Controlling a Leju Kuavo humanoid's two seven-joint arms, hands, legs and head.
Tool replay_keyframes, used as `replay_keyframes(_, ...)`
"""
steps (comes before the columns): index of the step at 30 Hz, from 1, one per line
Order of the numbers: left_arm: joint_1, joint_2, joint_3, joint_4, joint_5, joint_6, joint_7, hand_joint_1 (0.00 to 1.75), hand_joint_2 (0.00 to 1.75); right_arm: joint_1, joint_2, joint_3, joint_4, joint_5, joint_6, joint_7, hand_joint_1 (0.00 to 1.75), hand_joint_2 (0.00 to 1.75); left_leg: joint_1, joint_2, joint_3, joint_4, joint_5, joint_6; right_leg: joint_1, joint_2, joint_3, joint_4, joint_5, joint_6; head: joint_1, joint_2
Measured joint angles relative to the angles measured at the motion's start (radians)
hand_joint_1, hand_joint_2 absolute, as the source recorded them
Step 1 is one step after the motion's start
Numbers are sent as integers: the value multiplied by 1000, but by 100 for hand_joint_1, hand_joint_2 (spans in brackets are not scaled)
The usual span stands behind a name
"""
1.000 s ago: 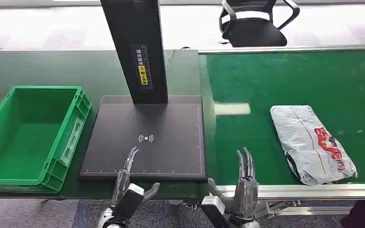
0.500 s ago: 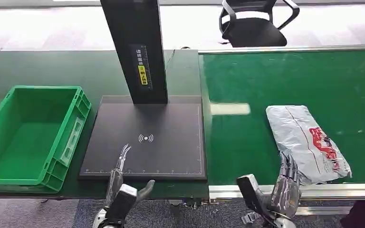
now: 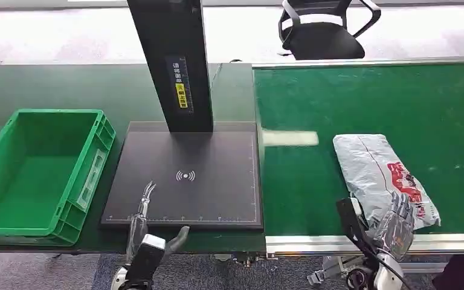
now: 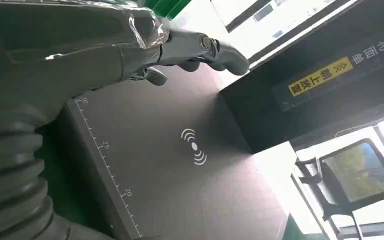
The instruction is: Moved the parcel from conveyor to table for the left to box.
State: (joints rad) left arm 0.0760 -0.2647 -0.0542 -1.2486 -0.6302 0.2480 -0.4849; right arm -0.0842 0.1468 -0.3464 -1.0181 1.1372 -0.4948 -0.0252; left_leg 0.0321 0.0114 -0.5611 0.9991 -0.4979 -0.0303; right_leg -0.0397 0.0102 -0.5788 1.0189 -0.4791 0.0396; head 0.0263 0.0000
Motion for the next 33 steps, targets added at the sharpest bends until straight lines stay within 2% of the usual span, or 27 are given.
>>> replay_keyframes(8,0,0,0,-1,-1,-1,0,0,175,-46,-24,-70,77,-43,51,-55,0,175,0,0,0,0,0,0,0,0,0,0,0,0,0,0)
replay_keyframes(15,0,-2,0,-1,2,-7,3,0,175,-93,-47,-90,136,32,126,11,0,175,0,0,0,0,0,0,0,0,0,0,0,0,0,0)
replay_keyframes(22,0,-2,2,-1,19,-19,3,0,175,-107,-58,-100,189,47,215,18,0,175,0,-1,0,0,0,0,0,0,0,0,0,0,0,0)
replay_keyframes(23,0,-2,2,-1,19,-20,3,0,175,-104,-58,-100,194,48,223,17,7,175,0,-1,0,0,0,0,0,0,0,0,0,0,0,0)
replay_keyframes(24,0,-2,2,-1,19,-21,3,0,175,-102,-58,-101,196,48,226,15,152,175,0,-1,0,0,0,0,0,0,0,0,0,0,0,0)
replay_keyframes(25,0,-2,2,-1,19,-21,3,0,175,-102,-58,-101,197,48,232,12,175,175,0,-1,0,0,0,0,0,0,0,0,0,0,0,0)
replay_keyframes(33,-1,-2,2,0,23,-35,3,0,175,-89,-56,-112,202,47,258,6,175,175,0,-1,1,0,0,0,0,0,0,0,0,0,0,0)
